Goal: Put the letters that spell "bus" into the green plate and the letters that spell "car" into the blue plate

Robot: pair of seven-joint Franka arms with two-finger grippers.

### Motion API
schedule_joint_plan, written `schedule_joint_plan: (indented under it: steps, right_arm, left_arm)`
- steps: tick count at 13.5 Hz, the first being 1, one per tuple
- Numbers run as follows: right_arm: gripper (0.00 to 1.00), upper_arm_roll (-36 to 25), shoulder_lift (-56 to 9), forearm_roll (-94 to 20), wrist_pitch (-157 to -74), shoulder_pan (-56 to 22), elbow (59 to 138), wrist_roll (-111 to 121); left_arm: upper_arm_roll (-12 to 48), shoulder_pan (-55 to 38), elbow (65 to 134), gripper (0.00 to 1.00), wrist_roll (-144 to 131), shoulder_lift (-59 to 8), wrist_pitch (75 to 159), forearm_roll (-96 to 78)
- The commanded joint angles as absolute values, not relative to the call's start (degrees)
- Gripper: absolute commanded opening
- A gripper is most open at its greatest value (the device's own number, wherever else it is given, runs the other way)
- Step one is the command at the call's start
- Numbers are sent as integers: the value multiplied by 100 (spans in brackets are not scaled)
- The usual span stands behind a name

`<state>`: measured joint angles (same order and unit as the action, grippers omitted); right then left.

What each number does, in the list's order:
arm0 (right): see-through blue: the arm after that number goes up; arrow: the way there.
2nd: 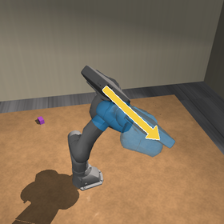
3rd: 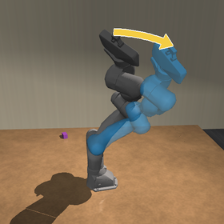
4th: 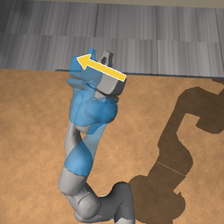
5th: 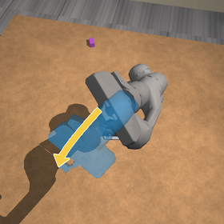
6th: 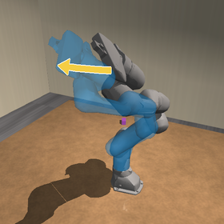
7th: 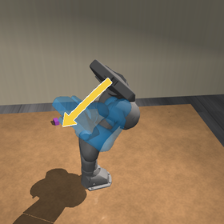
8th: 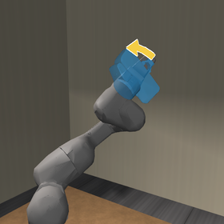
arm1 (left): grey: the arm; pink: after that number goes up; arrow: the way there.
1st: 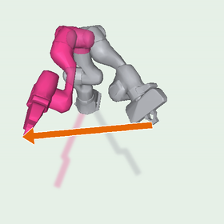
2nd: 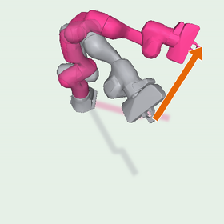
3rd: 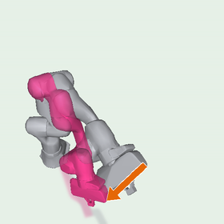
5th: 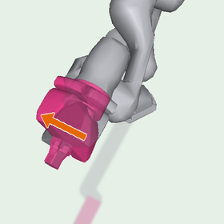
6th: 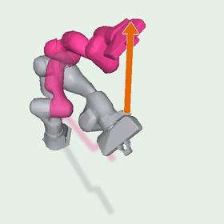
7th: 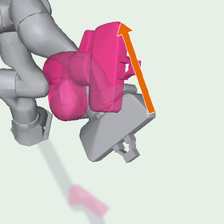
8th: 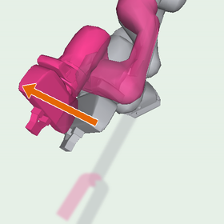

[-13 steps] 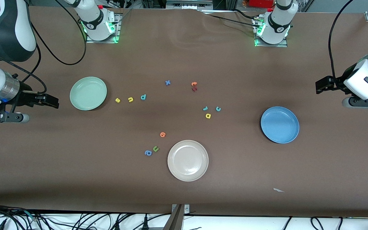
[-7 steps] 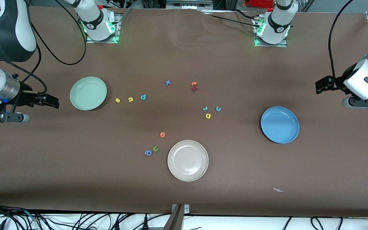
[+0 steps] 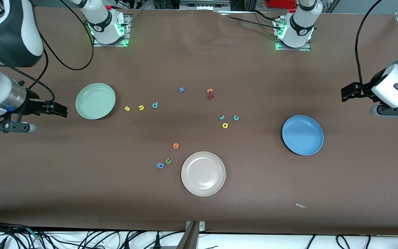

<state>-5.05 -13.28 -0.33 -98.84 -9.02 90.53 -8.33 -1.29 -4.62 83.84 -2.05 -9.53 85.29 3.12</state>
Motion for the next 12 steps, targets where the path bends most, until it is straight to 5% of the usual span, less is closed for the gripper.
schedule_joint_plan:
  steps: [1, 6, 12]
  right_arm:
    - [99, -282, -1239, -61, -10002, -905, 9263, -1290]
    - [99, 377, -1204, -114, -10264, -905, 9570, -2669]
    - [99, 475, -1134, -123, -10169, -897, 9984, -3691]
  left_arm:
    - [-62, -483, 8499, 100, -429, -1010, 8578, 37]
    - [710, -615, 8752, 100, -2026, -1695, 9322, -333]
    - [1765, -615, 10570, 100, -3277, -1670, 11386, -440]
